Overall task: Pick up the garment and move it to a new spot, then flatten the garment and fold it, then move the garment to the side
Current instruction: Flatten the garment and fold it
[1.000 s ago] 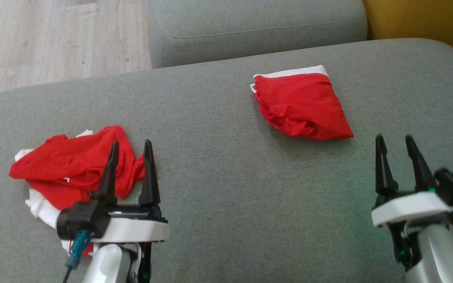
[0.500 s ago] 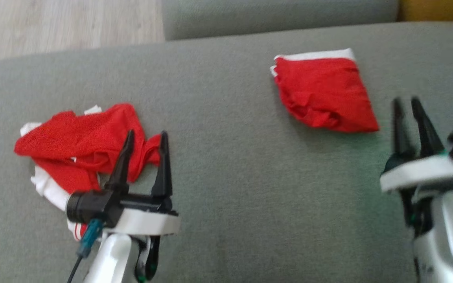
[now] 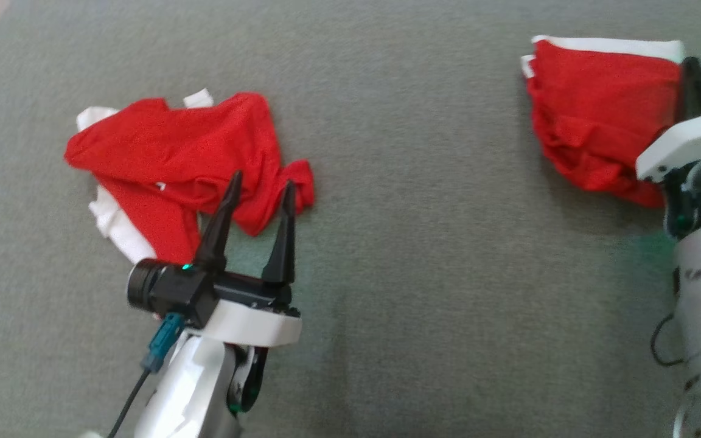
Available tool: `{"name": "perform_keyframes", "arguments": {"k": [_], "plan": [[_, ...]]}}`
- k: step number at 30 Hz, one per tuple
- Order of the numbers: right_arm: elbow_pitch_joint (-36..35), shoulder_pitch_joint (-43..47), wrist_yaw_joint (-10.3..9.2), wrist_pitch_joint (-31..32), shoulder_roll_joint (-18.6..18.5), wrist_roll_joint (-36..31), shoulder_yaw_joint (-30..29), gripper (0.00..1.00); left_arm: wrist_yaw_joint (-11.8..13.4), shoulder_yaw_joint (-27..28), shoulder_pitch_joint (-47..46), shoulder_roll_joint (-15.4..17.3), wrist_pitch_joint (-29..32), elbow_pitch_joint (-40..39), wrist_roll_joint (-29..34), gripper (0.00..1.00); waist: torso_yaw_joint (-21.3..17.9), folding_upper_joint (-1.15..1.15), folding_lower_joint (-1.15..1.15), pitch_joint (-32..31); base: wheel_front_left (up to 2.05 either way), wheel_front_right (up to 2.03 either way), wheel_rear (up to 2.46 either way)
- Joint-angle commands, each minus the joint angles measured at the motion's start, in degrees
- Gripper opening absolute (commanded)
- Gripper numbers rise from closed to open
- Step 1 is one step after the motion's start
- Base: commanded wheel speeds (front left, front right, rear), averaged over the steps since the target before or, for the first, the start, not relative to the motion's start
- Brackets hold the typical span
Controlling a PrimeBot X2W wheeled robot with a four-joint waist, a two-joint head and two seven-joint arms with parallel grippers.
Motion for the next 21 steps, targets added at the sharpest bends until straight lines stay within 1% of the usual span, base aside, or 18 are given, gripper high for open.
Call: {"name": "perform_keyframes", "arguments": {"k": [1,3,6,9,11,14,16,21], "plan": [[0.4,-3.0,-0.09,-1.1,-0.7,-1.4,-0.2,0.0,-0.2,1.1,-2.5,0.4,-0.3,-1.7,0.4,1.0,1.9,0.0,-0.02,1.7,0.0,0.0,0.0],[4.9,-5.6,-0.09,-1.9,-1.0,-3.3,-2.9,0.0,0.3,0.9,-3.1,0.4,-0.3,-1.8,0.0,1.0,2.7,0.0,-0.02,2.5,0.0,0.0,0.0],[10.6,-7.8,-0.09,-3.3,-1.3,-6.2,-5.0,0.0,0.4,0.6,-3.5,0.4,-0.3,-1.5,0.2,1.0,3.4,0.0,-0.02,3.0,0.0,0.0,0.0],[15.5,-8.5,-0.09,-4.4,-1.0,-8.7,-5.7,0.0,0.2,0.5,-3.8,0.4,-0.3,-1.1,0.5,1.0,3.7,0.0,-0.02,2.8,0.0,0.0,0.0],[17.7,-8.8,-0.09,-6.1,0.0,-9.6,-5.0,0.0,0.4,0.8,-3.9,0.4,-0.3,-1.0,0.4,1.0,3.6,0.0,-0.02,2.1,0.0,0.0,0.0],[19.3,-9.6,-0.09,-8.7,2.5,-9.3,-2.6,0.0,0.6,1.3,-3.5,0.4,-0.3,-0.9,0.4,1.0,2.7,0.0,-0.02,0.9,0.0,0.0,0.0],[20.1,-9.8,-0.09,-9.6,4.0,-8.5,0.0,0.0,0.7,1.6,-3.2,0.4,-0.3,-0.9,0.5,1.0,2.0,0.0,-0.02,0.1,0.0,0.0,0.0],[23.0,-8.4,-0.09,-10.1,5.6,-5.7,8.7,0.0,0.7,1.5,-2.8,0.4,-0.3,-0.9,0.3,1.0,0.8,0.0,-0.02,-1.4,0.0,0.0,0.0]]}}
